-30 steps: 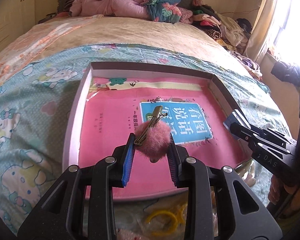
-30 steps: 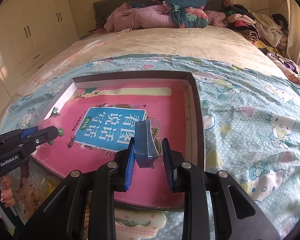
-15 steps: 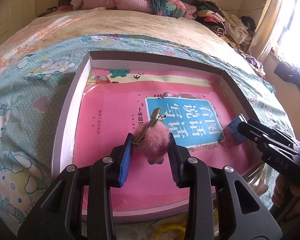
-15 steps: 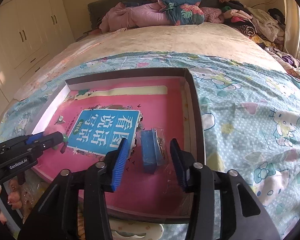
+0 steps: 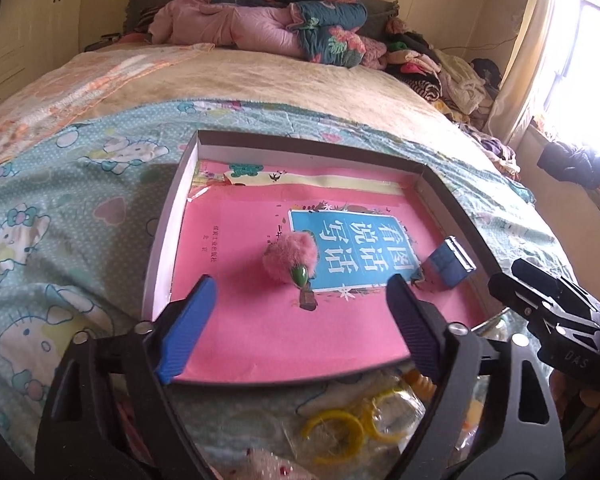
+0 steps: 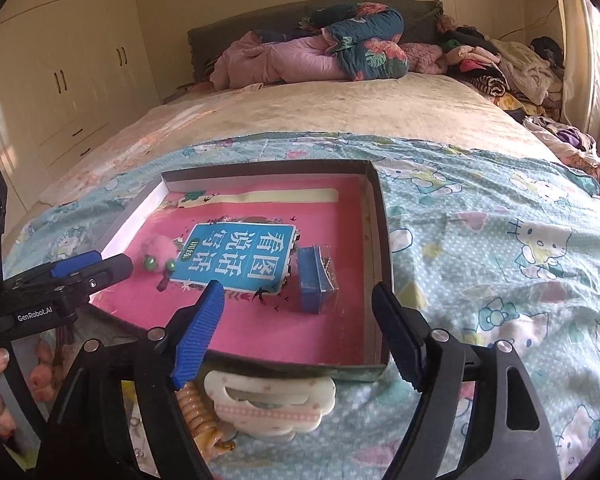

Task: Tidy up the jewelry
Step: 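Open the right tool releasing the blue box while the left tool releases the pom-pom clip in the box, then withdraw both tools from the box back toward the remaining accessories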

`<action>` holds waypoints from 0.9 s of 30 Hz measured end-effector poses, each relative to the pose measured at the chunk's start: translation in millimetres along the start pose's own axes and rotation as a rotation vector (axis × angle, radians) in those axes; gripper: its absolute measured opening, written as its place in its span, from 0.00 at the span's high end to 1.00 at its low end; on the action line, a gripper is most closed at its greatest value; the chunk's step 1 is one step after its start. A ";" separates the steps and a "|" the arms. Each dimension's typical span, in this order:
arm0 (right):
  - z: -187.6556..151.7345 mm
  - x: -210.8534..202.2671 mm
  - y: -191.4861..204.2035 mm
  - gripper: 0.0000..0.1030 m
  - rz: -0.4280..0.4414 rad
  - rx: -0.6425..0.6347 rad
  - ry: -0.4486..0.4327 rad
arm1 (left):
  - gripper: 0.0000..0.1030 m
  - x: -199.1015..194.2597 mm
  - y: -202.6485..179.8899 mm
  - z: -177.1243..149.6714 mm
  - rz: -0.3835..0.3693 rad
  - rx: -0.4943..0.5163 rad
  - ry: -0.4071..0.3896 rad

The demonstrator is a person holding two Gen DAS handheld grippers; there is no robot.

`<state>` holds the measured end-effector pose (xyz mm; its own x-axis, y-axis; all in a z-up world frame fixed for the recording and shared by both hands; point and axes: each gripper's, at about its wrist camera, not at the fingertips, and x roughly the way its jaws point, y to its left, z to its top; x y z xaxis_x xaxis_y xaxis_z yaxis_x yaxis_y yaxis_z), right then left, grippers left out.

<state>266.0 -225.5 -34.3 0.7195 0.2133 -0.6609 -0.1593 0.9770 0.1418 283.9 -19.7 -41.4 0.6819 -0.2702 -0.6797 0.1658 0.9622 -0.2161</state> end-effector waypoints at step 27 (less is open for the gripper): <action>-64.3 -84.4 33.0 0.27 0.044 -0.098 -0.030 | 0.11 -96.8 -1.6 -45.3 0.028 0.031 -0.159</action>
<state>156.5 -211.5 -21.2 0.7299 0.2579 -0.6331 -0.2559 0.9618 0.0967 185.3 3.3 -7.0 0.7906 -0.2370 -0.5647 0.1656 0.9705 -0.1754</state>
